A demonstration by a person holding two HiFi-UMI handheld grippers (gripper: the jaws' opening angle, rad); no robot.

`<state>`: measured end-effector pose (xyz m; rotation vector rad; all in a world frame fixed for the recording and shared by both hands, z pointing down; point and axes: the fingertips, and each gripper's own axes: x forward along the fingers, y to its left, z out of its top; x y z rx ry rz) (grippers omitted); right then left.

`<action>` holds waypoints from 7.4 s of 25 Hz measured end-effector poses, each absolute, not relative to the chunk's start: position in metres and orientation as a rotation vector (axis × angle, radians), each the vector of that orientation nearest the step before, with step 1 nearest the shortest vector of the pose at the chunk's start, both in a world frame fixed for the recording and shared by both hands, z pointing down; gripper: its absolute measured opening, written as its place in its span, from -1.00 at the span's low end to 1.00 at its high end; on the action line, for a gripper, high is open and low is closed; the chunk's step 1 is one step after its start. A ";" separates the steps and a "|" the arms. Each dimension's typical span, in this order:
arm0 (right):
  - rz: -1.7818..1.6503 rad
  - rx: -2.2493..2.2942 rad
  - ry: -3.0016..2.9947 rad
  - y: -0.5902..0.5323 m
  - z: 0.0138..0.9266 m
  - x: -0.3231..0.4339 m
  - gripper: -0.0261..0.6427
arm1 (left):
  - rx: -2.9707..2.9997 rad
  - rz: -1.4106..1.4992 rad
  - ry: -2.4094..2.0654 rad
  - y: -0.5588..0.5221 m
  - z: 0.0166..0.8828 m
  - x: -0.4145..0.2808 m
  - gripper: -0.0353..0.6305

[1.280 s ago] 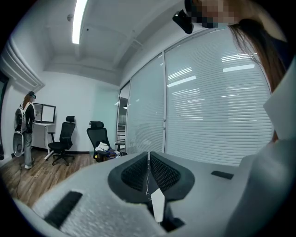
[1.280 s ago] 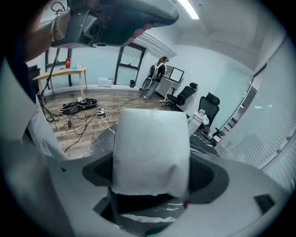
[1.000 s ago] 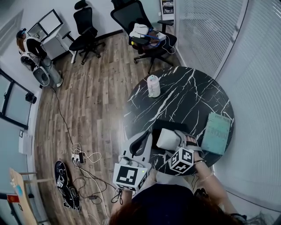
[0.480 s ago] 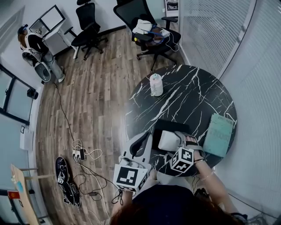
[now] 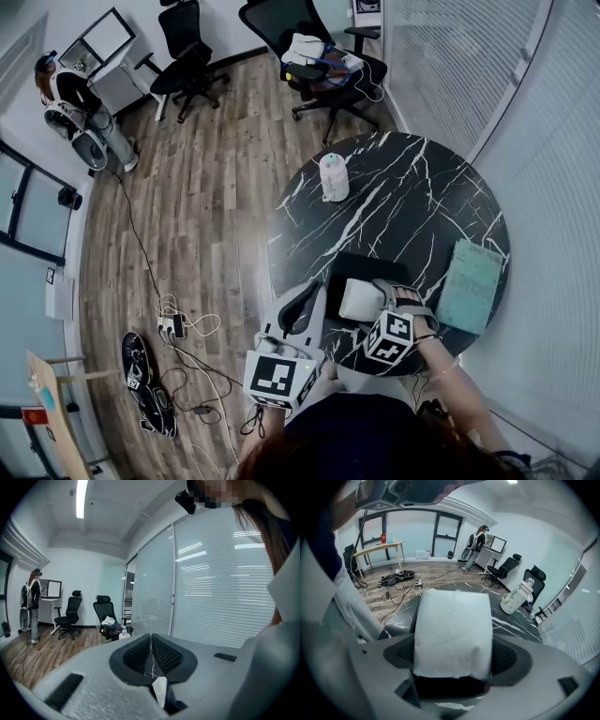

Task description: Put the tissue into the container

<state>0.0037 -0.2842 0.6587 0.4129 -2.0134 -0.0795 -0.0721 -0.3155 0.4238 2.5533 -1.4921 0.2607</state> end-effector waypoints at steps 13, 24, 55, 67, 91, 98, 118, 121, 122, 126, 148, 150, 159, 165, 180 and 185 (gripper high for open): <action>-0.064 0.333 -2.014 -0.281 0.660 0.001 0.38 | 2.552 0.284 -1.468 -0.319 0.427 -0.067 -0.78; -0.015 0.284 -1.966 -0.279 0.661 -0.001 0.37 | 2.555 0.293 -1.449 -0.319 0.430 -0.063 -0.78; 0.049 0.266 -2.006 -0.282 0.666 0.002 0.38 | 2.554 0.325 -1.434 -0.321 0.434 -0.061 -0.78; 0.050 0.272 -1.988 -0.283 0.662 0.001 0.38 | 2.568 0.345 -1.400 -0.318 0.435 -0.056 -0.78; 0.153 0.462 -2.058 -0.291 0.640 0.015 0.38 | 2.608 0.345 -1.377 -0.311 0.430 -0.052 -0.78; 0.147 0.556 -2.099 -0.282 0.622 0.016 0.37 | 2.627 0.314 -1.367 -0.298 0.423 -0.054 -0.78; 0.098 0.900 -2.171 -0.234 0.553 0.006 0.37 | 2.694 0.221 -1.363 -0.220 0.403 -0.073 -0.78; 0.097 0.950 -2.181 -0.222 0.542 0.005 0.37 | 2.703 0.202 -1.361 -0.207 0.399 -0.077 -0.78; 0.094 0.969 -2.184 -0.219 0.539 0.005 0.37 | 2.706 0.196 -1.359 -0.203 0.398 -0.078 -0.78; 0.082 1.035 -2.188 -0.206 0.528 0.005 0.37 | 2.725 0.175 -1.350 -0.187 0.395 -0.080 -0.78; 0.039 1.287 -2.185 -0.124 0.482 -0.004 0.22 | 2.781 0.109 -1.280 -0.088 0.385 -0.096 -0.78; 0.034 1.305 -2.184 -0.118 0.478 -0.005 0.21 | 2.783 0.102 -1.278 -0.080 0.385 -0.098 -0.78; 0.002 1.417 -2.179 -0.096 0.459 -0.006 -0.01 | 2.797 0.073 -1.267 -0.061 0.385 -0.105 -0.78; -0.012 1.486 -2.190 -0.092 0.447 -0.004 -0.18 | 2.806 0.060 -1.263 -0.063 0.384 -0.104 -0.78; -0.036 1.583 -2.215 -0.076 0.425 0.012 -0.38 | 2.861 0.057 -1.216 -0.065 0.371 -0.079 -0.78; -0.044 1.627 -2.239 -0.065 0.417 0.019 -0.58 | 2.844 0.076 -1.230 -0.056 0.373 -0.074 -0.78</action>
